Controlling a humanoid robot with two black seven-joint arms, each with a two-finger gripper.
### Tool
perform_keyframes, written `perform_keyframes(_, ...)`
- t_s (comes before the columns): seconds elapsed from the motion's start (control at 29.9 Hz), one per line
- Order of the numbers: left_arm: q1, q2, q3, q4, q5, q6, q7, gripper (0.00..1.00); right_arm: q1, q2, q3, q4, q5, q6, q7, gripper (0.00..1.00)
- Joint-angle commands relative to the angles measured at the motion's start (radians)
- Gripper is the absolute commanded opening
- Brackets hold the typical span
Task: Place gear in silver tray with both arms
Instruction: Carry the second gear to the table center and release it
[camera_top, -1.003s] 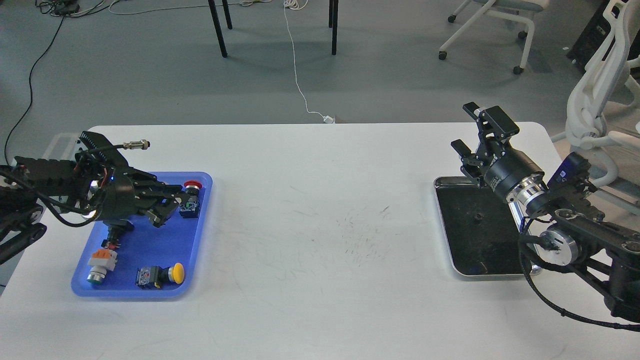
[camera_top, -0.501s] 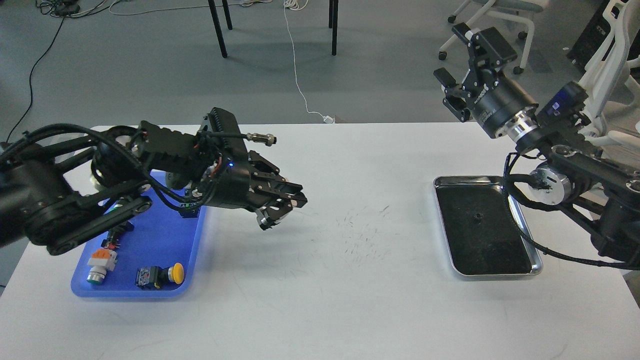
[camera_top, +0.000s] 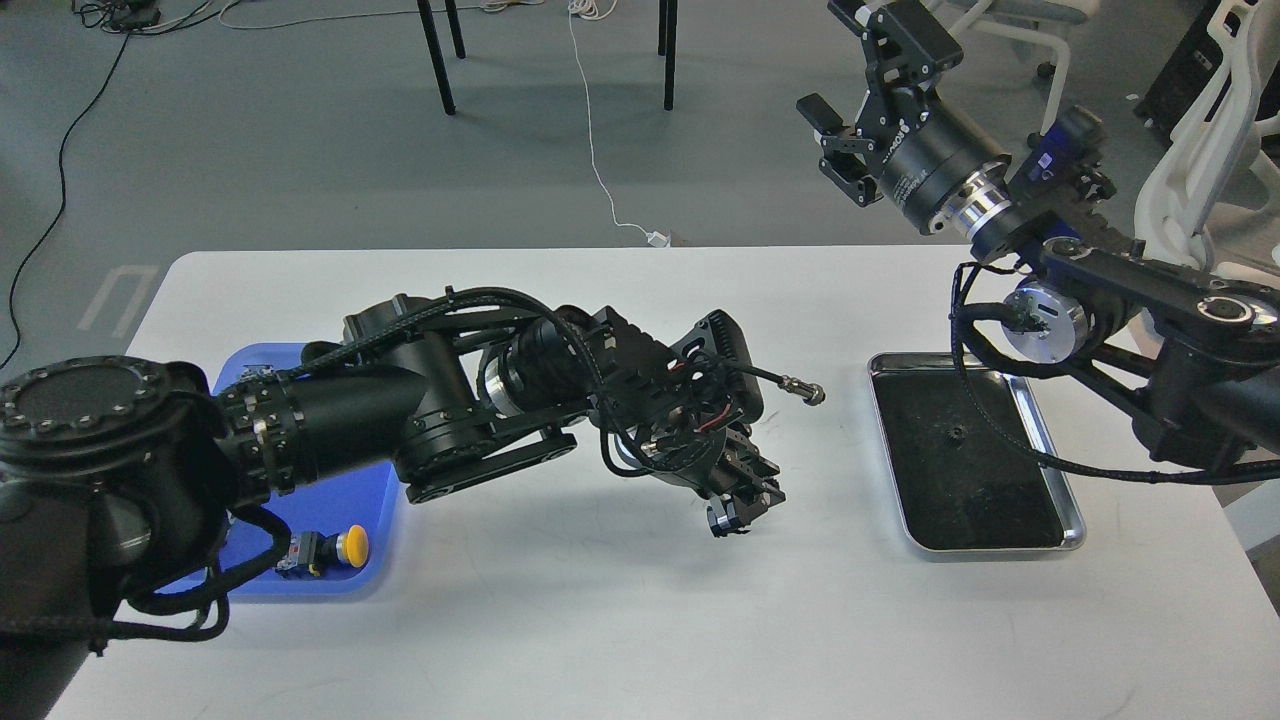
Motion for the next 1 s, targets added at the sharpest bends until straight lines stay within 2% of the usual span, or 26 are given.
perform_keyframes(0.0,0.006,-0.007,0.004,0.048,0.0,0.0,0.0,0.11,-0.003,-0.003,0.0,-0.002,0.0,0.002,0.0,0.98)
perform_keyframes(0.43,0.023,-0.007,0.086,0.128,0.0,0.035,0.0,0.13,-0.011,-0.003,-0.001,-0.006,-0.002,0.002,0.0,0.98)
perform_keyframes(0.84,0.062,-0.007,0.088,0.129,0.0,0.059,0.0,0.33,-0.028,-0.003,-0.001,-0.009,-0.002,0.002,0.0,0.98)
perform_keyframes(0.87,0.064,-0.007,0.088,0.129,0.0,0.059,0.0,0.37,-0.029,-0.004,-0.001,-0.009,-0.002,0.003,0.0,0.98)
perform_keyframes(0.9,0.064,-0.007,0.086,0.129,0.0,0.059,0.0,0.46,-0.029,-0.004,-0.001,-0.009,-0.002,0.003,0.0,0.98)
perform_keyframes(0.97,0.066,-0.007,0.085,0.123,0.0,0.061,0.0,0.75,-0.029,-0.006,-0.001,-0.009,-0.002,0.005,0.0,0.98)
